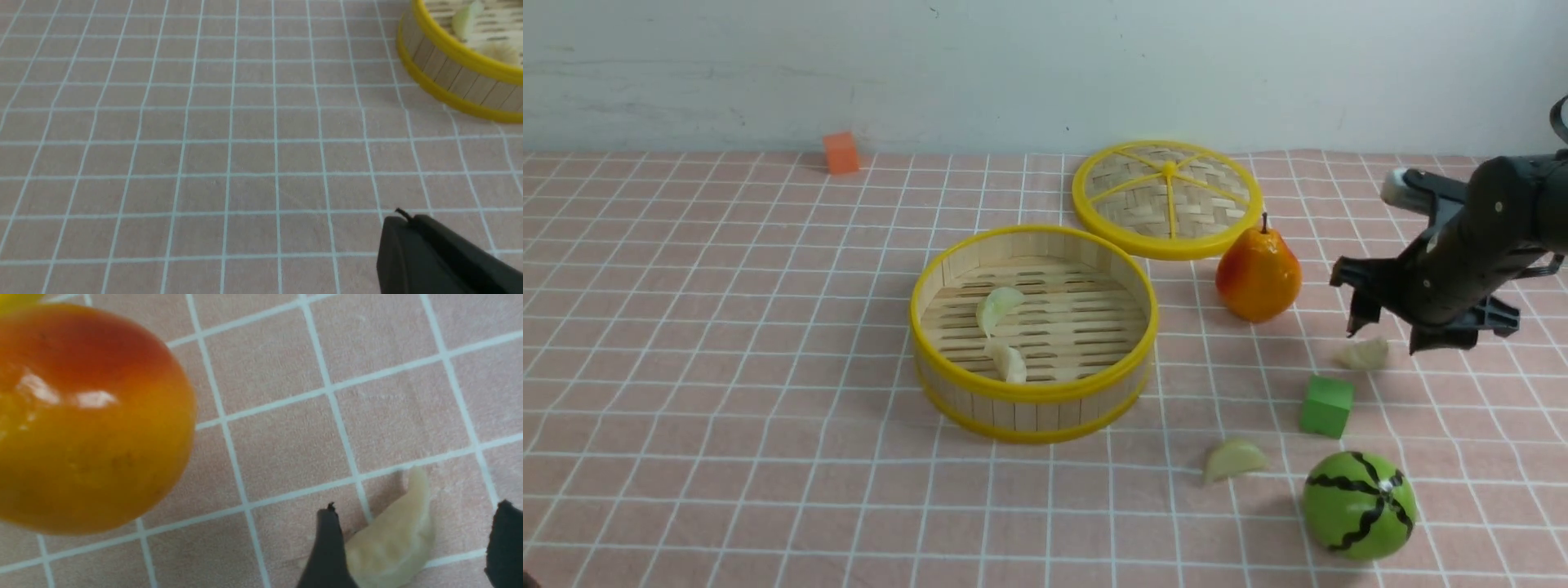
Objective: Put the dumplings into the steamer on the table with the pink tablecloth.
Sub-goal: 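Reach for and grasp a dumpling lying on the table beside the steamer, then place the dumpling in the bamboo steamer basket with the right gripper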
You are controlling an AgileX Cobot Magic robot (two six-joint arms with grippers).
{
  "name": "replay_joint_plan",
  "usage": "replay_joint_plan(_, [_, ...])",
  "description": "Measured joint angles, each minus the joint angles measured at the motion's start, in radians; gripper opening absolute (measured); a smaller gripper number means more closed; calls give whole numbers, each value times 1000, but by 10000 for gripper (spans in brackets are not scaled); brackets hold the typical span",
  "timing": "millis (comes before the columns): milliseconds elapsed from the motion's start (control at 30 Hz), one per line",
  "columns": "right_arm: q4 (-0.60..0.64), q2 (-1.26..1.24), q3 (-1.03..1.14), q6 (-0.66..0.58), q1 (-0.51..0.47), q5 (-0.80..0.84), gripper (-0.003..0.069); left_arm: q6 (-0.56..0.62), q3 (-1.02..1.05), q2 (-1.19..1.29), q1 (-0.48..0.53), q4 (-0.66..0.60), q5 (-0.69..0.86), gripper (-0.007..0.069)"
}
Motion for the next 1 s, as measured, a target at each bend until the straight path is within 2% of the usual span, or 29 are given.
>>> replay_joint_plan(133, [9, 34, 0, -44, 10, -19, 402, -21, 8, 0, 0, 7, -59, -14])
replay_joint_plan(300, [15, 42, -3, -114, 11, -15, 206, -53, 52, 0, 0, 7, -80, -14])
replay_joint_plan(333, [15, 41, -4, -130, 11, -10, 190, -54, 58, 0, 0, 7, -80, -14])
replay_joint_plan(500, [40, -8, -4, -221, 24, 37, 197, -55, 64, 0, 0, 21, -96, -14])
replay_joint_plan(667, [138, -130, -22, -334, 87, 52, 197, -57, 65, 0, 0, 52, -140, -14])
replay_joint_plan(733, [194, -155, -53, -401, 122, 74, 197, -57, 65, 0, 0, 59, -143, -14])
replay_joint_plan(867, [330, -116, -217, -623, 263, 187, 197, -57, 65, 0, 0, 77, -151, -14])
replay_joint_plan(1000, [365, 40, -360, -682, 341, 207, 197, -60, 65, 0, 0, 78, -154, -14])
